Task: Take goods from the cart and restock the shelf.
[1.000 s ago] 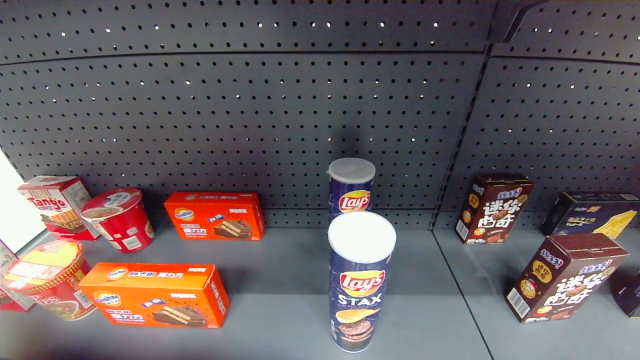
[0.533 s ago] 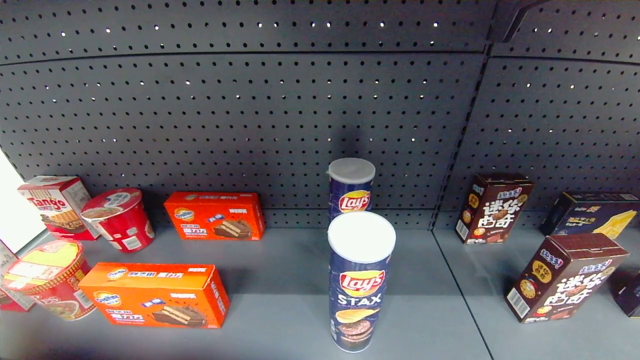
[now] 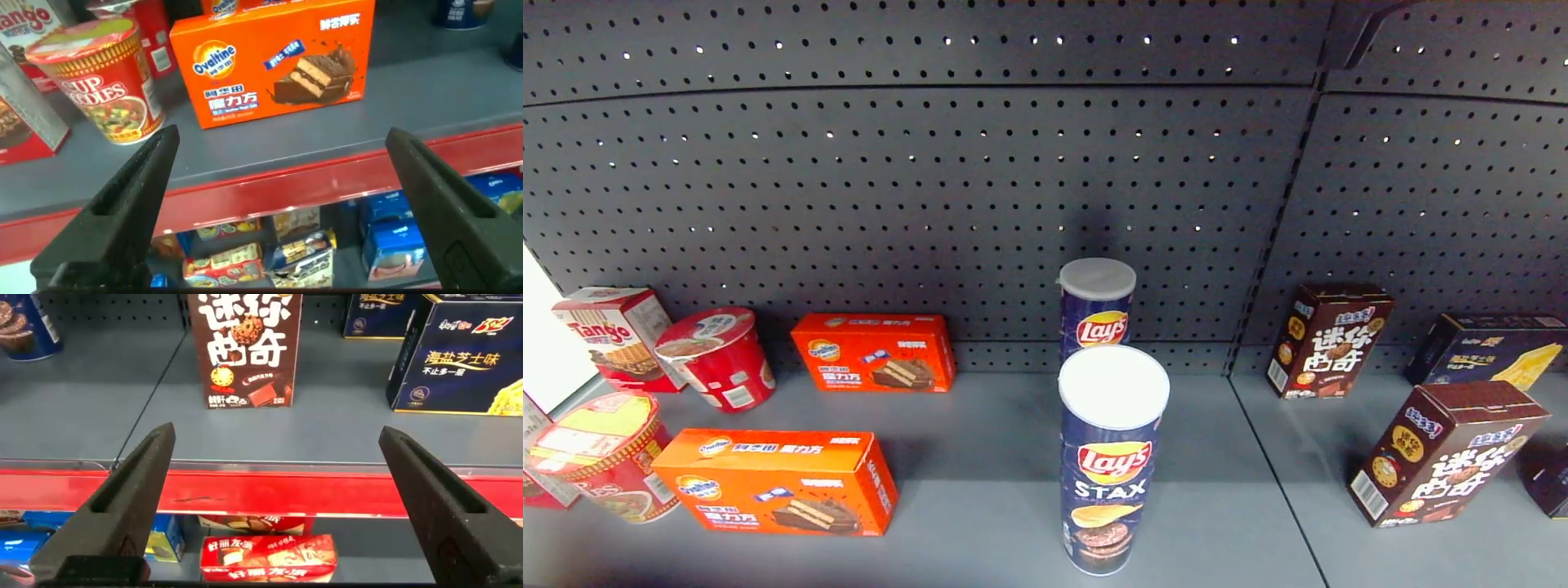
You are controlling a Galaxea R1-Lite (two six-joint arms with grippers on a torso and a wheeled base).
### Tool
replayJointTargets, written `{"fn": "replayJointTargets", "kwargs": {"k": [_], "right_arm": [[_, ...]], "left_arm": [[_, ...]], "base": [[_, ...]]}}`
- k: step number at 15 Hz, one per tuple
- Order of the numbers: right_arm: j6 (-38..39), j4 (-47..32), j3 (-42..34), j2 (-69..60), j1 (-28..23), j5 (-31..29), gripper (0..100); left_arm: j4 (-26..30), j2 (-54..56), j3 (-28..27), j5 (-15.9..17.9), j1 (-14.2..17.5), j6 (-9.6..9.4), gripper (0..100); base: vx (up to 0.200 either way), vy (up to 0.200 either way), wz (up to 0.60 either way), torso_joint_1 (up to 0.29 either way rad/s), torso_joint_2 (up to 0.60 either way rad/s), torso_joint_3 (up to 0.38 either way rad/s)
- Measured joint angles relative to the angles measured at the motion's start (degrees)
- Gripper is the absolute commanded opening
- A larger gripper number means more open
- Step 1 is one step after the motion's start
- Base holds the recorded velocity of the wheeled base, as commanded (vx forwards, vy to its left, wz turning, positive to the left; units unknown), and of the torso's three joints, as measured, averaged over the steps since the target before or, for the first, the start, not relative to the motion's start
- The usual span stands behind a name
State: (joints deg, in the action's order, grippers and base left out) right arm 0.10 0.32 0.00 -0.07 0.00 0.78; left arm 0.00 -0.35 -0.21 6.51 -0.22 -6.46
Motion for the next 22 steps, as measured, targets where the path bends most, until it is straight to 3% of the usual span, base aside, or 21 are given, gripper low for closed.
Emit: {"fn": "replayJointTargets", "kwargs": {"k": [1,2,3,5,7,22], "right_arm": [[-0.02,0.0,0.0,-0.02,0.0,0.0,100],[0.0,0.0,0.0,-0.02,0.0,-0.02,100],[0.0,0.0,0.0,-0.02,0.0,0.0,100],[0.0,0.0,0.0,-0.02,0.0,-0.02,100],[0.0,0.0,0.0,-0.02,0.0,-0.02,100],[0.0,0.01,0.0,0.0,-0.02,0.06,100]], "left_arm": [[-0.05,0.02,0.05,-1.5,0.0,0.04,100],[-0.11,0.05,0.1,-5.14,0.0,0.78,100],[-0.1,0.09,0.11,-6.61,0.04,1.95,100],[0.0,0.13,0.11,-5.51,0.04,2.23,100],[0.0,0.11,0.11,-2.19,-0.02,4.11,100],[0.0,0.09,0.11,-2.28,0.04,4.69,100]], "base": [[0.0,0.0,0.0,0.0,0.0,0.0],[0.0,0.0,0.0,0.0,0.0,0.0],[0.0,0.0,0.0,0.0,0.0,0.0],[0.0,0.0,0.0,0.0,0.0,0.0],[0.0,0.0,0.0,0.0,0.0,0.0],[0.0,0.0,0.0,0.0,0.0,0.0]]}}
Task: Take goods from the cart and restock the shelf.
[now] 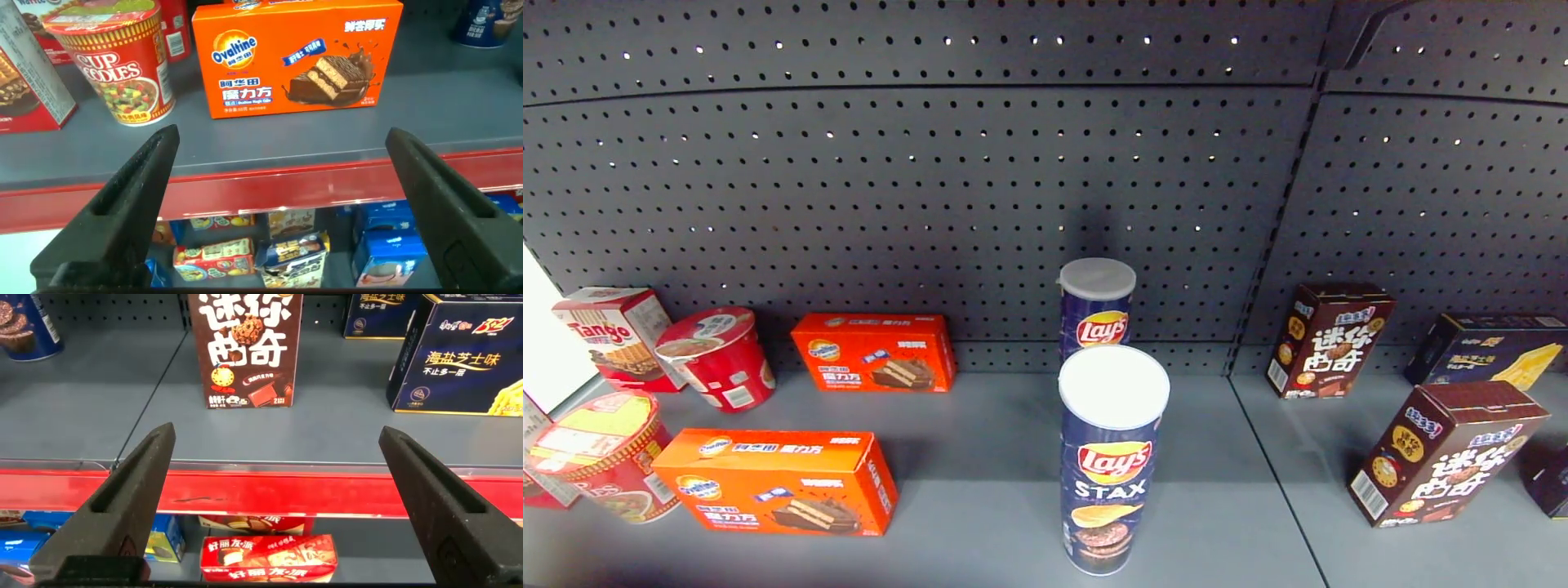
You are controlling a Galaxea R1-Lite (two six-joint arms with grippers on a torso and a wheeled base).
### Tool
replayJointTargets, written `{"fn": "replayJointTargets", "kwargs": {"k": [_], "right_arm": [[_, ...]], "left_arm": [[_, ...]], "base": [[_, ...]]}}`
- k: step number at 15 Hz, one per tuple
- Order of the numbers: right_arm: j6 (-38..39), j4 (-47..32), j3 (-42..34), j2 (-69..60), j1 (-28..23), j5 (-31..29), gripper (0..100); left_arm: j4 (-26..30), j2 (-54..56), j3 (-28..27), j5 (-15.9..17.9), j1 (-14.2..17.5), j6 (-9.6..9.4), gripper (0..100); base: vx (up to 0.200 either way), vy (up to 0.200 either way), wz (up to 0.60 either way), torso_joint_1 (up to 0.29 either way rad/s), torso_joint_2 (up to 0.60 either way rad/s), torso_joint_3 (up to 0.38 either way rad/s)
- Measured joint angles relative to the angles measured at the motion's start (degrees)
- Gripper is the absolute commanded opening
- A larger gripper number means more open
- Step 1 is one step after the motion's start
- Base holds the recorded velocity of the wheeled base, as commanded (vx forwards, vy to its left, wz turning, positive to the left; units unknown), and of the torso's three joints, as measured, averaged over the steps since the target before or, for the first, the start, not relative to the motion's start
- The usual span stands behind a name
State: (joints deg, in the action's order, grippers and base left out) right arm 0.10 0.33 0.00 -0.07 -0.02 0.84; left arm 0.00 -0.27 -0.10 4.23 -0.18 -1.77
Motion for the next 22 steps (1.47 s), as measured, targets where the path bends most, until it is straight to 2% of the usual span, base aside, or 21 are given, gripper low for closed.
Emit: {"fn": "replayJointTargets", "kwargs": {"k": [11,13,14,15,17,22], "right_arm": [[-0.07,-0.01,0.0,0.0,0.02,0.02,100],[-0.02,0.0,0.0,0.0,0.02,0.02,100],[0.01,-0.01,0.0,0.0,0.02,0.02,100],[0.04,-0.01,0.0,0.0,0.02,0.02,100],[0.0,-0.01,0.0,0.0,0.02,0.02,100],[-0.02,0.0,0.0,0.0,0.02,0.02,100]], "left_arm": [[0.0,0.0,0.0,0.45,-0.06,-0.23,100],[0.0,0.0,0.0,0.72,-0.06,-0.8,100],[-0.02,0.0,0.0,0.8,-0.09,-2.19,100],[-0.02,0.0,0.0,0.85,-0.09,-2.33,100],[0.02,0.0,0.0,0.85,-0.04,-0.83,100],[0.0,0.0,0.0,0.78,-0.04,-0.33,100]], "base": [[0.0,0.0,0.0,0.0,0.0,0.0],[0.0,0.0,0.0,0.0,0.0,0.0],[-0.2,0.0,0.0,0.002,0.0,0.002],[0.0,0.0,0.0,0.0,0.0,0.0],[0.0,0.0,0.0,0.0,0.0,0.0],[0.0,0.0,0.0,0.0,0.0,0.0]]}}
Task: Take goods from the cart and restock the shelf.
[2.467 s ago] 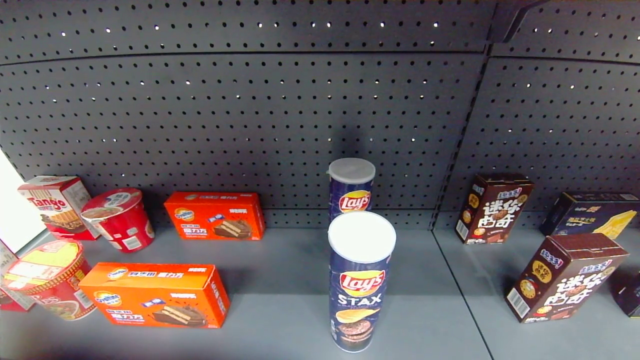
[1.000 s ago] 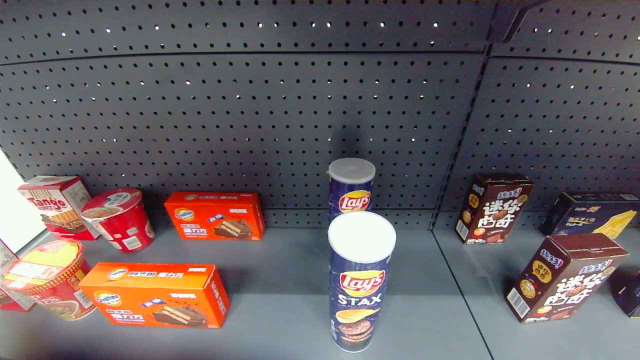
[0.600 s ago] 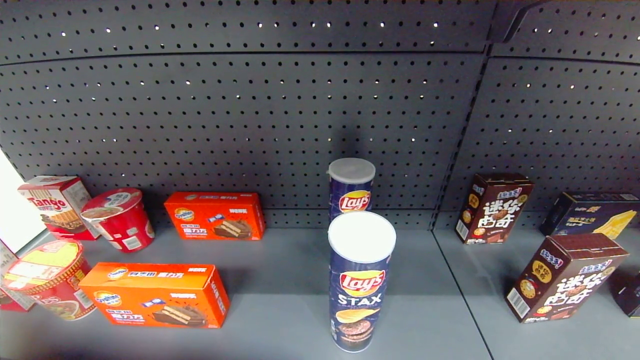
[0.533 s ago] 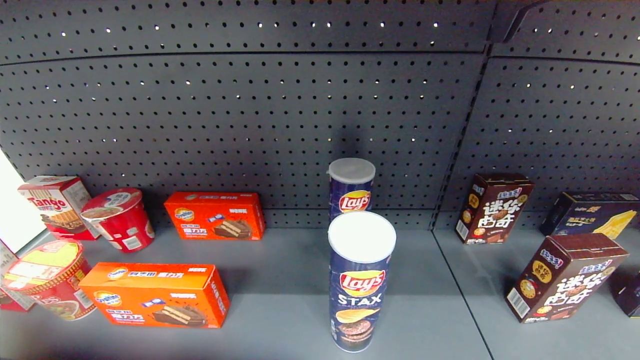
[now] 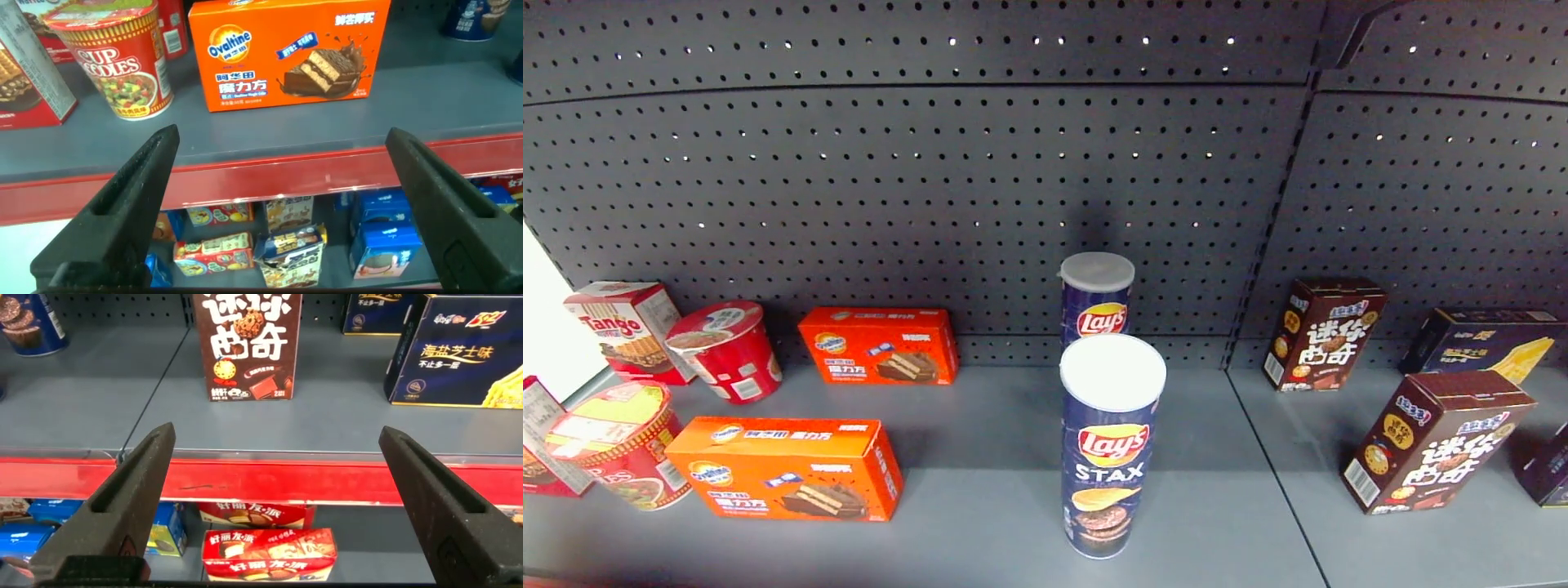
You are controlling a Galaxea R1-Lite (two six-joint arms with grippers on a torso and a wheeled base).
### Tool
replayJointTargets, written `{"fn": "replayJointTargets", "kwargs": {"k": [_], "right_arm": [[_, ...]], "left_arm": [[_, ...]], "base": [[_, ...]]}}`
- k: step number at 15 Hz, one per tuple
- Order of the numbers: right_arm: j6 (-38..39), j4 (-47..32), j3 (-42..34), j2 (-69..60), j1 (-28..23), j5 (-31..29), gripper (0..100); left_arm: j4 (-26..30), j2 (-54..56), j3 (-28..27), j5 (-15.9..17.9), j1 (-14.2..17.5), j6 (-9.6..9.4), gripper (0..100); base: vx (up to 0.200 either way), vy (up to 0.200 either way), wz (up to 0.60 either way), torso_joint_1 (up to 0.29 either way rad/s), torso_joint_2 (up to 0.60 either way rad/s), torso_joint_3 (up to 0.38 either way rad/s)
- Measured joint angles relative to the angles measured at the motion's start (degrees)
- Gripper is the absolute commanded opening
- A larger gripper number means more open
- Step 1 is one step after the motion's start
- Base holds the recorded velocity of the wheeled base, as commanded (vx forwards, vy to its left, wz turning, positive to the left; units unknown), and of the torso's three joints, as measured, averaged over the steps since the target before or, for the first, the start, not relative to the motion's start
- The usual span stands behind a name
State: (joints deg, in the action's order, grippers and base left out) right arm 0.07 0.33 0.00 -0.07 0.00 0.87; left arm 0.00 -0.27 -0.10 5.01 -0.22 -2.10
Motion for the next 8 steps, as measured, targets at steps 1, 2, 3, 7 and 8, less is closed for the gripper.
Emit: {"fn": "replayJointTargets", "kwargs": {"k": [1,2,3,7,8], "right_arm": [[0.0,0.02,0.0,0.0,-0.02,0.0,100],[0.02,0.0,0.0,0.0,-0.02,0.0,100],[0.06,0.0,0.0,0.0,-0.02,0.0,100],[0.09,-0.04,0.0,0.0,0.02,0.0,100],[0.09,-0.01,0.0,0.0,0.0,0.0,100]], "left_arm": [[0.0,0.0,0.0,0.0,0.0,0.07,100],[0.0,0.0,0.0,0.0,0.0,0.11,100],[0.0,0.0,0.0,0.0,0.0,0.13,100],[0.0,0.0,0.0,-0.01,0.0,0.11,100],[0.0,0.0,0.0,0.0,-0.02,0.11,100]], "base": [[0.0,0.0,0.6,0.002,0.0,0.002],[0.0,0.0,0.0,0.0,0.0,0.0],[0.0,0.0,0.0,0.0,0.0,0.0],[0.0,0.0,0.0,0.0,0.0,0.0],[0.0,0.0,0.0,0.0,0.0,0.0]]}}
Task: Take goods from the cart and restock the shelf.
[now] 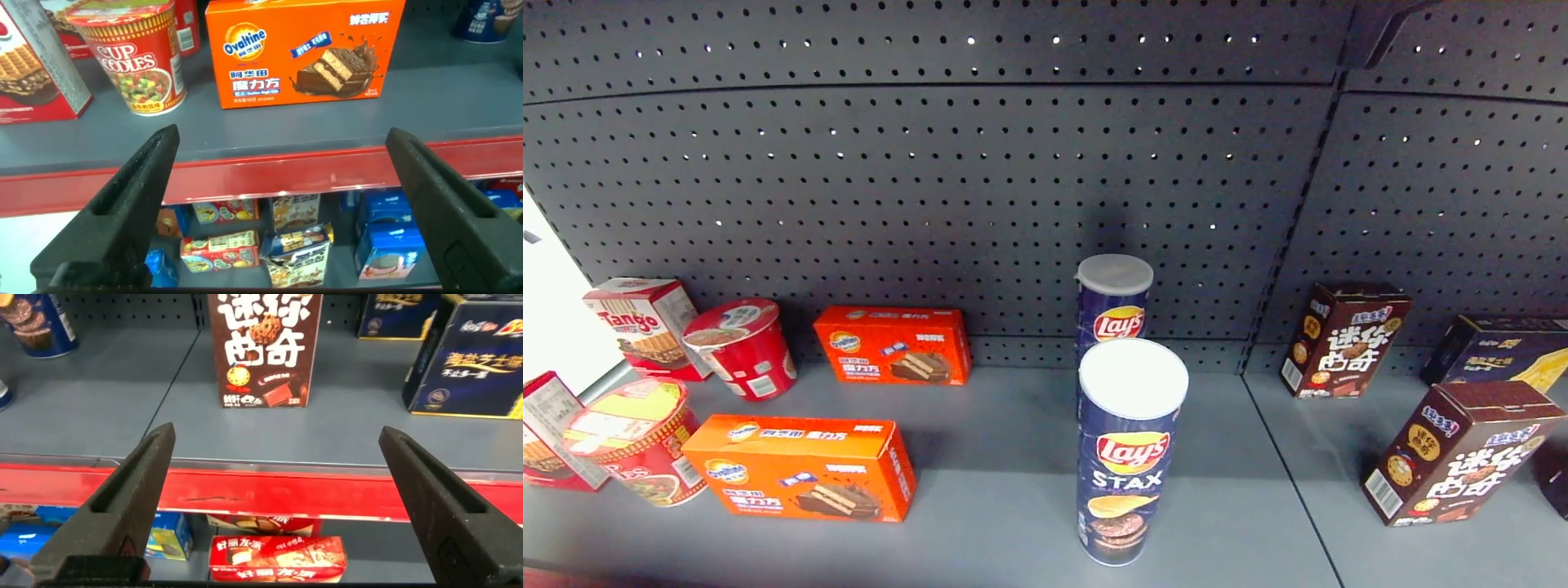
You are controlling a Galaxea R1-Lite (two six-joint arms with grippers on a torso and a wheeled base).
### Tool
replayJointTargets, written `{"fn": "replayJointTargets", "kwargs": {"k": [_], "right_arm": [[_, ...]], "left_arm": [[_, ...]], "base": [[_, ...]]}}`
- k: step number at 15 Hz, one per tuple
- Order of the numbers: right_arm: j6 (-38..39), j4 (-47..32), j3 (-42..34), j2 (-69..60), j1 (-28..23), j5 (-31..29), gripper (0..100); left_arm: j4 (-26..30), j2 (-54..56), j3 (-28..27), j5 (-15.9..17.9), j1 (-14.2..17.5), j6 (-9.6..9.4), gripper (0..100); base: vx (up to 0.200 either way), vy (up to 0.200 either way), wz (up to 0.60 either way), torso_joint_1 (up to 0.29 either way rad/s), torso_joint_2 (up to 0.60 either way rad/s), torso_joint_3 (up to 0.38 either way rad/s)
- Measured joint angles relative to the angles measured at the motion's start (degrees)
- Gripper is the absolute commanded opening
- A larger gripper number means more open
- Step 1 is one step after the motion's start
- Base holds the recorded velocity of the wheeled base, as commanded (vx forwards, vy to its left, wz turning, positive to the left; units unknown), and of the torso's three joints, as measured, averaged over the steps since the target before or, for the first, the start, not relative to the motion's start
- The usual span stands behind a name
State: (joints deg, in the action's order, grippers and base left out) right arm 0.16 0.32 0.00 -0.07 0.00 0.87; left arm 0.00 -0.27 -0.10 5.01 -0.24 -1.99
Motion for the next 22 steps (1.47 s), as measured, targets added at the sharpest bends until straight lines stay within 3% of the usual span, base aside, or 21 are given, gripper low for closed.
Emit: {"fn": "replayJointTargets", "kwargs": {"k": [11,13,22], "right_arm": [[-0.06,0.01,0.0,0.0,0.0,-0.02,100],[-0.06,0.01,0.0,0.0,0.0,0.0,100],[-0.06,-0.02,0.0,0.0,-0.02,0.0,100]], "left_arm": [[-0.07,0.0,0.0,-1.56,0.06,0.88,100],[-0.07,0.0,0.0,-1.84,0.06,1.04,100],[-0.07,0.0,0.0,-1.68,0.02,0.98,100]], "base": [[0.0,-0.036,0.0,0.0,0.0,0.001],[0.0,-0.2,0.0,0.002,0.0,0.005],[-0.022,0.0,0.0,0.001,0.0,0.0]]}}
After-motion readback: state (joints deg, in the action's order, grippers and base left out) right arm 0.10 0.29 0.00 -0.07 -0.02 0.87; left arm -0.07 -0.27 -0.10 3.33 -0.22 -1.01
